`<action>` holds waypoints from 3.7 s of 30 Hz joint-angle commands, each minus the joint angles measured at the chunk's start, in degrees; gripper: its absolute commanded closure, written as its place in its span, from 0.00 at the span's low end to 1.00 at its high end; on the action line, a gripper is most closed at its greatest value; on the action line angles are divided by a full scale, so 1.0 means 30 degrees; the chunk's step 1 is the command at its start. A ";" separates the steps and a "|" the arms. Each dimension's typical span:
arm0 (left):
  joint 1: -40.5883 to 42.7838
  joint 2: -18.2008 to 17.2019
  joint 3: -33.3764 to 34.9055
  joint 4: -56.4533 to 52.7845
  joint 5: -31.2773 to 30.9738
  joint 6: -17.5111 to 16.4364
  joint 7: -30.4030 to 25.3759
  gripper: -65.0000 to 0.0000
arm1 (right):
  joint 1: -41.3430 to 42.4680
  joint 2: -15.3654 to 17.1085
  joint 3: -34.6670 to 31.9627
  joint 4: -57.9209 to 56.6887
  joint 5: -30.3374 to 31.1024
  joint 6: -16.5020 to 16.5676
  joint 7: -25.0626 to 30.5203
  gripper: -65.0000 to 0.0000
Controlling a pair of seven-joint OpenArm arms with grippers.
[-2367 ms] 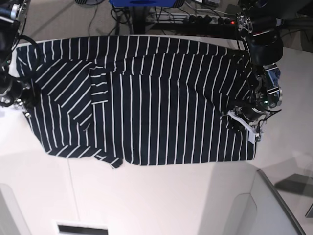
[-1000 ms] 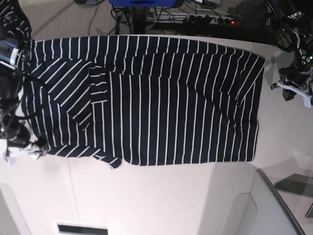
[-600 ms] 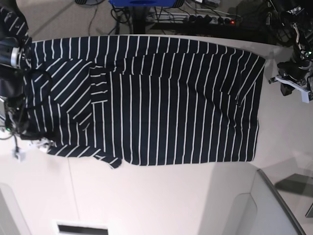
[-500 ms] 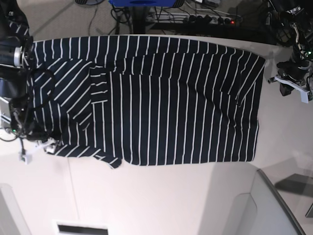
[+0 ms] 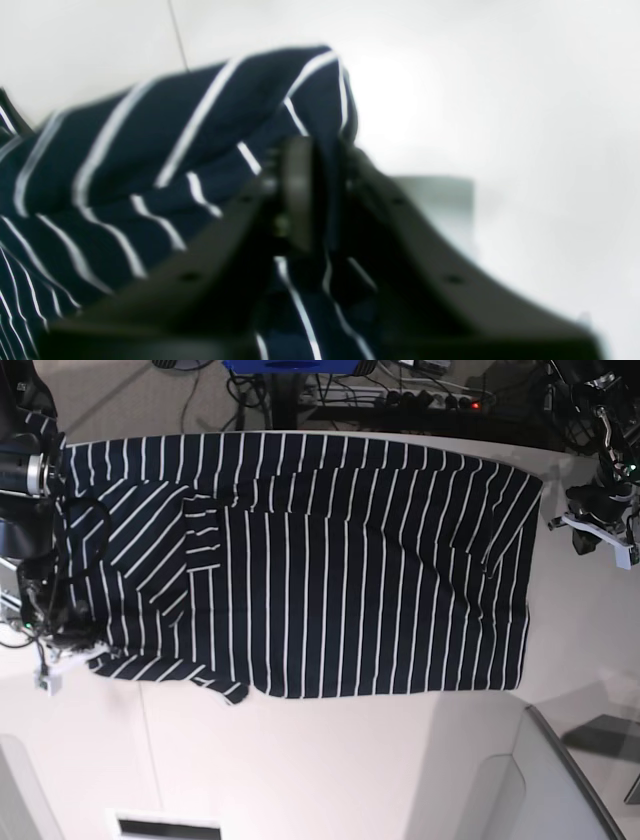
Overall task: Layout the t-shirt on the table in an organized manner, then fold the t-shirt properly
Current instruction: 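Release the fabric with the left gripper and move the right gripper along the shirt side, then grasp the shirt side with the right gripper and pull it outward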
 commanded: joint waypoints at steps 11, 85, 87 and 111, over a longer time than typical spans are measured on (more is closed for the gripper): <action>0.0137 -0.0355 0.0039 0.0284 -0.0169 -0.0034 -0.0286 1.00 | -0.2037 0.0128 0.0112 0.7882 0.0273 0.0235 -0.4712 1.00; 0.0020 -0.0326 0.0068 -0.0654 -0.0169 -0.0034 -0.0432 1.00 | -0.1685 -0.2743 0.4185 0.6739 0.3203 0.1612 -1.4412 0.68; 0.0020 -0.0326 0.0068 -0.0683 -0.0169 -0.0034 -0.0432 1.00 | -0.1627 -0.2714 0.4126 0.6739 0.3203 0.2491 -1.4412 0.92; -0.0010 -0.0326 0.0068 -0.0683 -0.0169 -0.0034 -0.0432 1.00 | 0.2212 -0.2597 -0.1588 0.8527 0.3027 0.2931 -1.3884 1.00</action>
